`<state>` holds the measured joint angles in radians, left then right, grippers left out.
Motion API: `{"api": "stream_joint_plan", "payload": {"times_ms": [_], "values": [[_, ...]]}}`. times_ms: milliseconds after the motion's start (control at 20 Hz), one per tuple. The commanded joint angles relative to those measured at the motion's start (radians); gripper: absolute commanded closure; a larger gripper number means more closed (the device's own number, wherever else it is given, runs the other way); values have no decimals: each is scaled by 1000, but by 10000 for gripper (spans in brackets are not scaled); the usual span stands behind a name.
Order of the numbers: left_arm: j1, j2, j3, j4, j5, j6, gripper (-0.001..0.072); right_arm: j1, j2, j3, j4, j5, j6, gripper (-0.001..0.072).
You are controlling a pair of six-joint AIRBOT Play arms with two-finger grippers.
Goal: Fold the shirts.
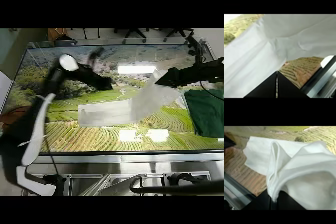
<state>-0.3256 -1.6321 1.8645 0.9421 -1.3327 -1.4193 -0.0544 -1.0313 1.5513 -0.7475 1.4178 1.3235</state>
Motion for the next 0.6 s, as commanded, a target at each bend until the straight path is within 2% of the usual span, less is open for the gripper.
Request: {"api": "stream_joint_plan", "payload": {"times_ms": [0,250,300,350,400,450,500,550], "values": [[169,234,0,-1,-75,7,689,160,-42,-9,19,-167,3,690],[292,433,-2,0,-89,8,689,594,-243,-20,31,-592,12,688],[291,458,-2,0,-89,9,689,698,-309,-20,30,-722,-1,688],[291,479,-3,0,-89,10,689,791,-376,-19,30,-845,-58,671],[287,502,-17,0,-81,10,690,872,-443,-19,30,-964,-103,471],[281,526,-45,1,-69,21,689,934,-502,-18,30,-1062,-130,171],[279,547,-78,1,-60,33,689,966,-535,-16,30,-1092,-132,140],[279,572,-121,1,-51,44,689,974,-542,-13,29,-1073,-132,239]]}}
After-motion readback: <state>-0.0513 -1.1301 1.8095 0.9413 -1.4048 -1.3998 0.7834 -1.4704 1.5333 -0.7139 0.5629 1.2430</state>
